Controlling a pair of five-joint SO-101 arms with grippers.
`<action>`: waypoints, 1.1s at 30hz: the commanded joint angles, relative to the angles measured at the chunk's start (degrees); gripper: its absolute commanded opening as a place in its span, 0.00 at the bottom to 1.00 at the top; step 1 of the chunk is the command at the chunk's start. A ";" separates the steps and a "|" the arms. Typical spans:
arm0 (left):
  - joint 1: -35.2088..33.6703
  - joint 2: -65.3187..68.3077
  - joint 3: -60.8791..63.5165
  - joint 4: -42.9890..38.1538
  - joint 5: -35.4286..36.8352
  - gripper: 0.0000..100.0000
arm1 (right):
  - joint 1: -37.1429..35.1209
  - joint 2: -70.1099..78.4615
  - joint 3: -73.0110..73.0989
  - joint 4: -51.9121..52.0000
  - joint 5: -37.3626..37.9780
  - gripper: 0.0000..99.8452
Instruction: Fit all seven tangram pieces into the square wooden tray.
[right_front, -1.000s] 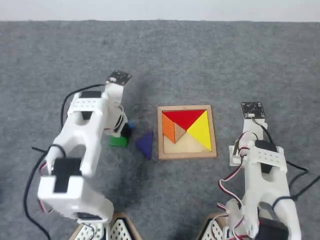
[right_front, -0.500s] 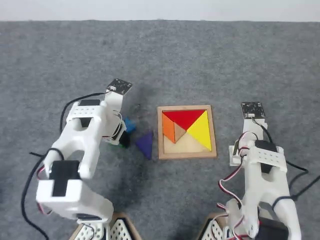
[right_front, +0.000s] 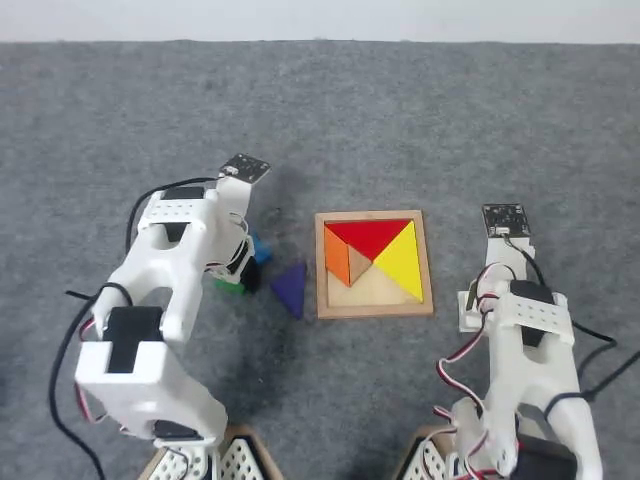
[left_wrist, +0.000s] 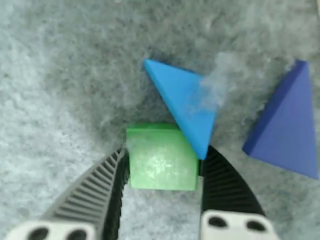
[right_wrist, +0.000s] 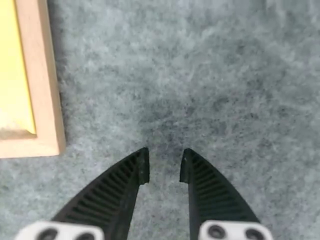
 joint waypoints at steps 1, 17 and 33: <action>-0.62 -6.24 -1.36 2.11 -0.53 0.11 | 0.84 -2.15 -0.44 -0.84 0.53 0.13; 21.89 -27.69 -1.80 10.46 2.99 0.11 | 1.27 -2.15 -0.62 -0.84 0.18 0.13; 39.21 -4.75 -12.35 -2.81 18.81 0.11 | 9.71 -2.24 -3.16 -0.84 -2.73 0.12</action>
